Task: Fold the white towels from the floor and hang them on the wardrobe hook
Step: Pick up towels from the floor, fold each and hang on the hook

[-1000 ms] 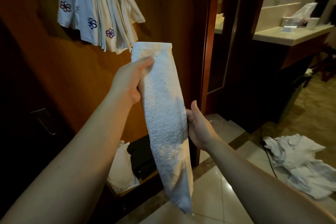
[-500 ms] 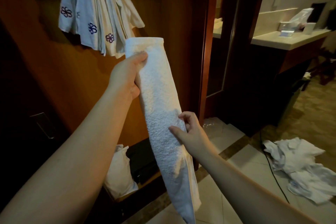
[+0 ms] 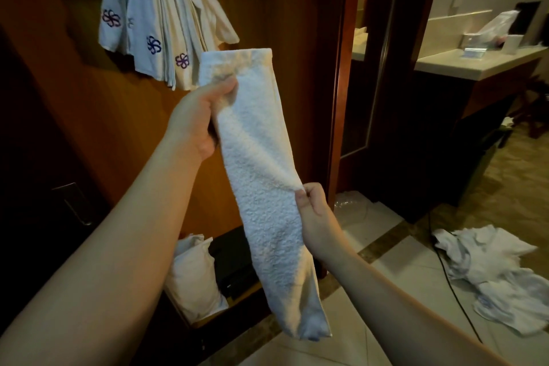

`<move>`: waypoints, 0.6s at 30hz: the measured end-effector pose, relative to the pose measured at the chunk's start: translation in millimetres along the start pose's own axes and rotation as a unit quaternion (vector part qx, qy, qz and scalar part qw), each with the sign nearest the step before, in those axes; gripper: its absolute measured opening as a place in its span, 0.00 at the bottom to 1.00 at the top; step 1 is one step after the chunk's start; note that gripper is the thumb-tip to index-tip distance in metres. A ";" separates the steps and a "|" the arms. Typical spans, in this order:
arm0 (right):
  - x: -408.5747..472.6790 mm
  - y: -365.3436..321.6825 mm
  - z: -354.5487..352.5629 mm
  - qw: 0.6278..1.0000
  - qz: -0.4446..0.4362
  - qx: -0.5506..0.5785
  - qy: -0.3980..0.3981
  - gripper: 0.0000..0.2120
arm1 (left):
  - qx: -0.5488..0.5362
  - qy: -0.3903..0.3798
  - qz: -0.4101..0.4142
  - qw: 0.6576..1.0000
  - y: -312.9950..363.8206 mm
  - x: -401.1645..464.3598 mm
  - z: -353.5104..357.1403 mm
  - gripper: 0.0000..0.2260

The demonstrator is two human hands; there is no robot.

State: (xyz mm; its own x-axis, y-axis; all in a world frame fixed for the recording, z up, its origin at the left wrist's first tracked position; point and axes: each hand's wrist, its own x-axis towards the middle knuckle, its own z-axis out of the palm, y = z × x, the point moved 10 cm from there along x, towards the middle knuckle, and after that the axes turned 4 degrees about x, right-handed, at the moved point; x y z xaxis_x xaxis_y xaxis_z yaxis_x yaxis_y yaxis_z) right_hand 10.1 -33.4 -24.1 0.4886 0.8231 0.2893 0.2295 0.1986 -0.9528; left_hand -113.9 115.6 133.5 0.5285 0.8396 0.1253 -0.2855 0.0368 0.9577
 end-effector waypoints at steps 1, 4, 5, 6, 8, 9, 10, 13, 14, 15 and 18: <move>0.8 -1.1 -1.2 1.000 -0.004 0.001 0.010 0.08 | -0.009 -0.004 0.000 1.000 0.9 0.3 -1.5 0.18; 4.5 -1.6 -5.9 0.999 -0.018 -0.007 0.045 0.06 | -0.037 -0.013 -0.001 0.999 1.6 1.6 -3.4 0.20; 6.1 -2.7 -7.4 0.999 -0.019 -0.001 0.051 0.05 | -0.046 -0.013 -0.003 0.999 1.1 2.4 -3.5 0.20; 7.7 -2.6 -7.1 0.999 -0.010 0.019 0.043 0.03 | -0.053 -0.012 -0.004 0.999 0.9 3.2 -3.6 0.20; 11.8 2.1 0.0 0.999 0.025 0.030 -0.020 0.21 | -0.059 -0.010 -0.003 0.998 1.7 6.0 -4.1 0.18; 12.4 4.5 6.4 0.996 0.048 0.007 -0.072 0.37 | -0.057 -0.009 -0.002 0.998 2.6 7.7 -4.8 0.17; 11.2 8.3 14.1 0.988 0.082 -0.010 -0.130 0.50 | -0.055 -0.005 -0.003 0.998 3.1 9.4 -5.9 0.16; 1.8 25.8 33.2 0.939 0.191 0.036 -0.282 0.47 | -0.050 0.015 -0.019 0.998 -0.1 14.9 -9.4 0.15; -1.1 29.1 36.5 0.923 0.213 0.041 -0.317 0.41 | -0.047 0.022 -0.024 0.998 -1.5 16.6 -10.5 0.15; -3.5 30.7 39.1 0.911 0.223 0.034 -0.345 0.35 | -0.044 0.029 -0.030 0.998 -2.7 18.4 -11.6 0.14; -0.5 29.2 38.3 0.903 0.195 -0.059 -0.379 0.24 | -0.036 0.048 -0.046 0.997 -5.8 23.7 -16.9 0.13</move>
State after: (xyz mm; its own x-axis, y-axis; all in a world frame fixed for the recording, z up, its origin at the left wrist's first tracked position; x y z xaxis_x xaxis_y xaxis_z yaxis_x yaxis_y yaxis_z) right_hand -15.6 -7.7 -55.5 -0.1543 0.9544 -0.2554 0.2752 -0.2068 -0.9389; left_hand -113.3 144.5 126.5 0.4770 0.8789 0.0083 -0.2981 0.1529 0.9422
